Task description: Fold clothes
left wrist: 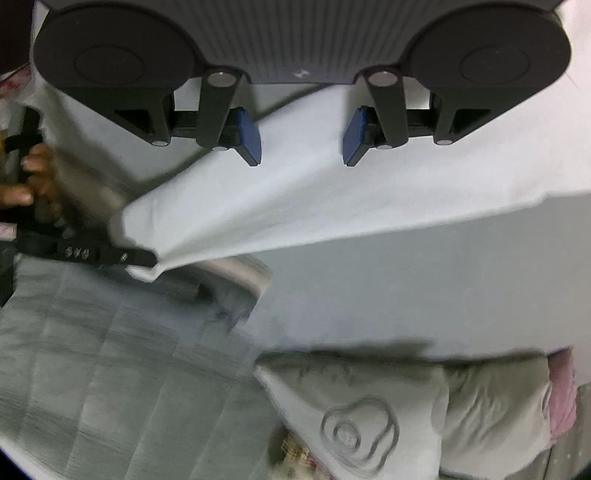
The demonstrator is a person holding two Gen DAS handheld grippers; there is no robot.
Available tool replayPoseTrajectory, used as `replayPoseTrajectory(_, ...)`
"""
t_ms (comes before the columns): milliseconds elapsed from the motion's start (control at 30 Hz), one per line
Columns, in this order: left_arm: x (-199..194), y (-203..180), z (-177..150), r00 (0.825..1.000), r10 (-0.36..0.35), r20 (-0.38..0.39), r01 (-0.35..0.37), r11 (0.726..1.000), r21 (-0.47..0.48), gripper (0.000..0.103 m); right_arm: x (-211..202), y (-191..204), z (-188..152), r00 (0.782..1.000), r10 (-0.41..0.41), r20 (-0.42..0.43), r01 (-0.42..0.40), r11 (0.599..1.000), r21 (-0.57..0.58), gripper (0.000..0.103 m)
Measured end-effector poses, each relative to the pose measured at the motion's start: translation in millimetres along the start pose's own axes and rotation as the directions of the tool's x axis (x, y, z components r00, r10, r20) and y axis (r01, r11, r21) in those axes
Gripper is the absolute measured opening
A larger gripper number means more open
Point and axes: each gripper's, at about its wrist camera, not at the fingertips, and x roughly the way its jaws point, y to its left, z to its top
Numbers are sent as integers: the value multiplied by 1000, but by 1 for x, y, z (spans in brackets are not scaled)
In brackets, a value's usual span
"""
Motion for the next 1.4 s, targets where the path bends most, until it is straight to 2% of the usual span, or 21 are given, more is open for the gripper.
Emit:
replayPoseTrajectory(67, -3, -7, 2, 999, 32, 2, -32, 999, 14, 52, 13, 10, -2, 997, -66, -45, 62, 996, -71, 6)
replayPoseTrajectory(133, -8, -11, 6, 999, 46, -6, -46, 999, 12, 53, 14, 13, -4, 995, -94, -45, 89, 989, -119, 9)
replayPoseTrajectory(167, -10, -12, 8, 999, 51, -7, -51, 999, 13, 54, 10, 11, -2, 995, -89, -40, 84, 990, -109, 19)
replayPoseTrajectory(200, -27, -13, 7, 997, 73, 7, -73, 997, 21, 56, 6, 11, 1, 996, -83, -21, 81, 993, -89, 37)
replayPoseTrajectory(267, -42, -11, 4, 995, 92, 24, -93, 996, 18, 65, -9, 2, -4, 996, -86, 13, 86, 995, -57, 53)
replayPoseTrajectory(300, -59, -7, -2, 993, 116, 39, -115, 993, -4, 69, -13, 0, -2, 996, -82, 18, 82, 996, -28, 55)
replayPoseTrajectory(367, -86, -1, -12, 987, 150, 57, -147, 988, -44, 69, -13, -4, -2, 997, -71, 8, 71, 997, 29, 58)
replayPoseTrajectory(433, -121, 12, -34, 977, 205, 56, -196, 971, -136, 69, -16, -7, -3, 998, -57, -10, 58, 995, 78, 60)
replayPoseTrajectory(533, -153, 22, -64, 946, 325, 8, -317, 926, -206, 69, -20, -9, -8, 998, -26, -50, 34, 986, 163, 61)
replayPoseTrajectory(567, -163, 25, -76, 909, 412, -59, -414, 881, -230, 69, -22, -10, -11, 998, -12, -63, 24, 981, 192, 61)
replayPoseTrajectory(600, -169, 28, -83, 882, 459, -109, -471, 845, -252, 69, -24, -9, -13, 997, 1, -75, 15, 976, 216, 61)
replayPoseTrajectory(700, -191, 33, -100, 845, 509, -166, -534, 775, -338, 69, -35, -1, -22, 995, 23, -92, -1, 972, 235, 62)
replayPoseTrajectory(733, -198, 32, -104, 837, 518, -175, -544, 759, -358, 69, -38, 2, -25, 995, 27, -95, -4, 972, 233, 63)
replayPoseTrajectory(767, -199, 32, -104, 836, 520, -178, -547, 756, -361, 71, -42, 7, -28, 995, 25, -97, -3, 975, 221, 65)
replayPoseTrajectory(800, -209, 31, -109, 821, 535, -196, -567, 732, -377, 73, -46, 14, -31, 994, 23, -103, -2, 979, 203, 67)
replayPoseTrajectory(833, -212, 30, -110, 817, 540, -200, -573, 728, -377, 75, -48, 17, -34, 994, 24, -109, -3, 981, 194, 67)
replayPoseTrajectory(900, -222, 26, -113, 794, 569, -214, -605, 709, -361, 77, -53, 25, -40, 991, 37, -125, -13, 982, 188, 67)
replayPoseTrajectory(1067, -240, 23, -124, 786, 574, -229, -618, 723, -309, 79, -57, 37, -49, 987, 56, -152, -21, 974, 225, 69)
replayPoseTrajectory(1200, -238, 25, -132, 783, 577, -231, -621, 740, -257, 80, -47, 39, -57, 981, 60, -184, 2, 947, 322, 70)
replayPoseTrajectory(1367, -236, 42, -162, 772, 602, -205, -636, 730, -250, 80, -39, 56, -57, 985, -13, -174, 71, 942, 329, 70)
replayPoseTrajectory(1400, -235, 47, -171, 762, 616, -200, -648, 720, -249, 81, -40, 61, -57, 985, -17, -173, 70, 949, 307, 70)
